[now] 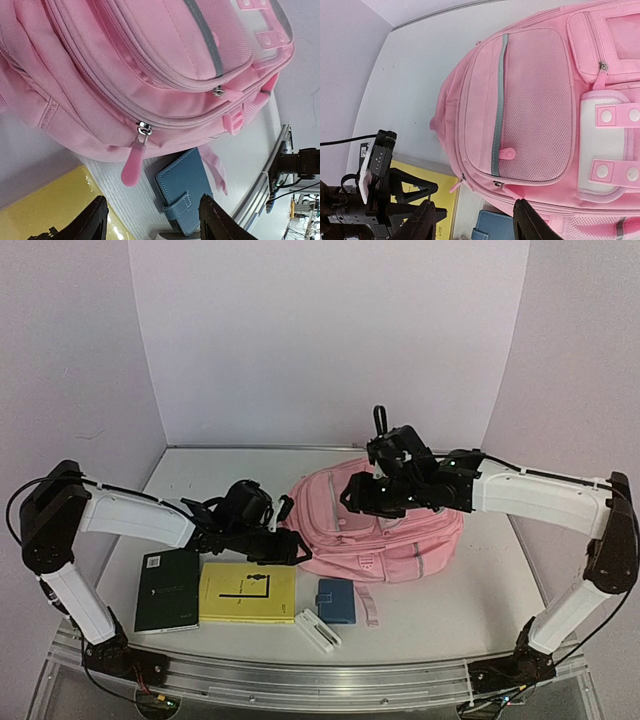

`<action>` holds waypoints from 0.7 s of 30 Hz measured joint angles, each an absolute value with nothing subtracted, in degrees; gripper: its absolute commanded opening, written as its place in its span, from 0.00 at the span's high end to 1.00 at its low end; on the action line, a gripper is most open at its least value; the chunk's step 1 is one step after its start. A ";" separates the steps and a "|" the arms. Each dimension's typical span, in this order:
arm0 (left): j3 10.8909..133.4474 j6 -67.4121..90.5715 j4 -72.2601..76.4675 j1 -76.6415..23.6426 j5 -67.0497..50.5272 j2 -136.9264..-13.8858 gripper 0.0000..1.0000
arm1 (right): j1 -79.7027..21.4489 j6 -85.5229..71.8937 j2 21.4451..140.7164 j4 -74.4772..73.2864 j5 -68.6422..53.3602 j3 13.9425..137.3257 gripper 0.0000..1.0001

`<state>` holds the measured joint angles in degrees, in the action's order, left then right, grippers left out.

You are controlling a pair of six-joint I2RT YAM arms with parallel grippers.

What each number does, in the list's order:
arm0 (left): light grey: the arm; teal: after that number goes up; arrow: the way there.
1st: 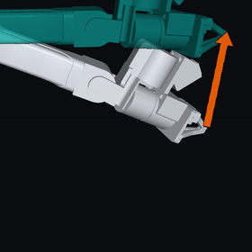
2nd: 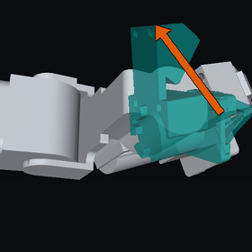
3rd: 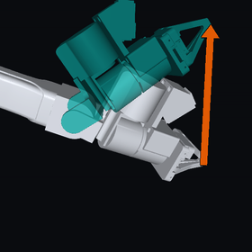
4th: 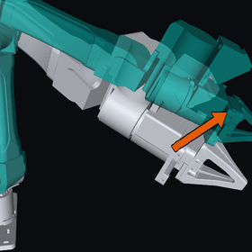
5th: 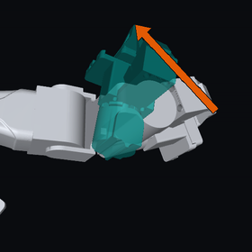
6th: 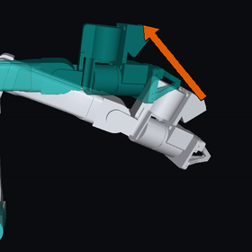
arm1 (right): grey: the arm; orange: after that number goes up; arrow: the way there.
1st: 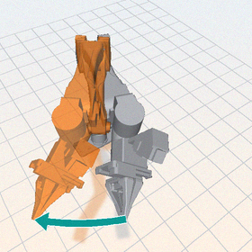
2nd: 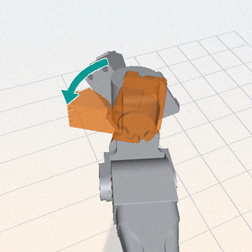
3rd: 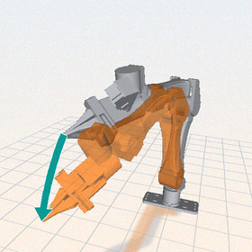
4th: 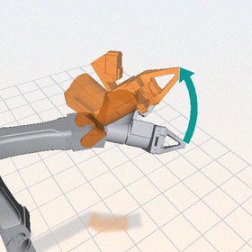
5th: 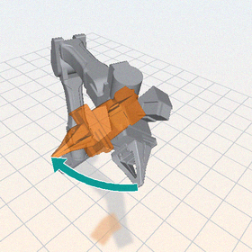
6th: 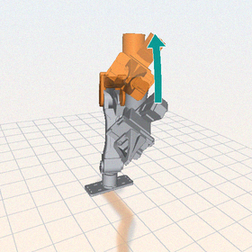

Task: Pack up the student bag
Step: Unzip the student bag at the center of the board.

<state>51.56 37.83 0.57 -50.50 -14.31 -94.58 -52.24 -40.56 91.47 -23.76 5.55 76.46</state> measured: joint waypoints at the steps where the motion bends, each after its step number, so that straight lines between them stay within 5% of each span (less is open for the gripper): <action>1: 52.60 37.23 -0.21 -50.85 -13.35 -95.74 0.39 | -52.18 -40.56 91.37 -23.91 5.61 76.10 0.47; 21: 61.09 31.34 -5.40 -52.25 -6.71 -104.22 0.67 | -52.03 -40.75 89.34 -24.05 5.58 74.09 0.47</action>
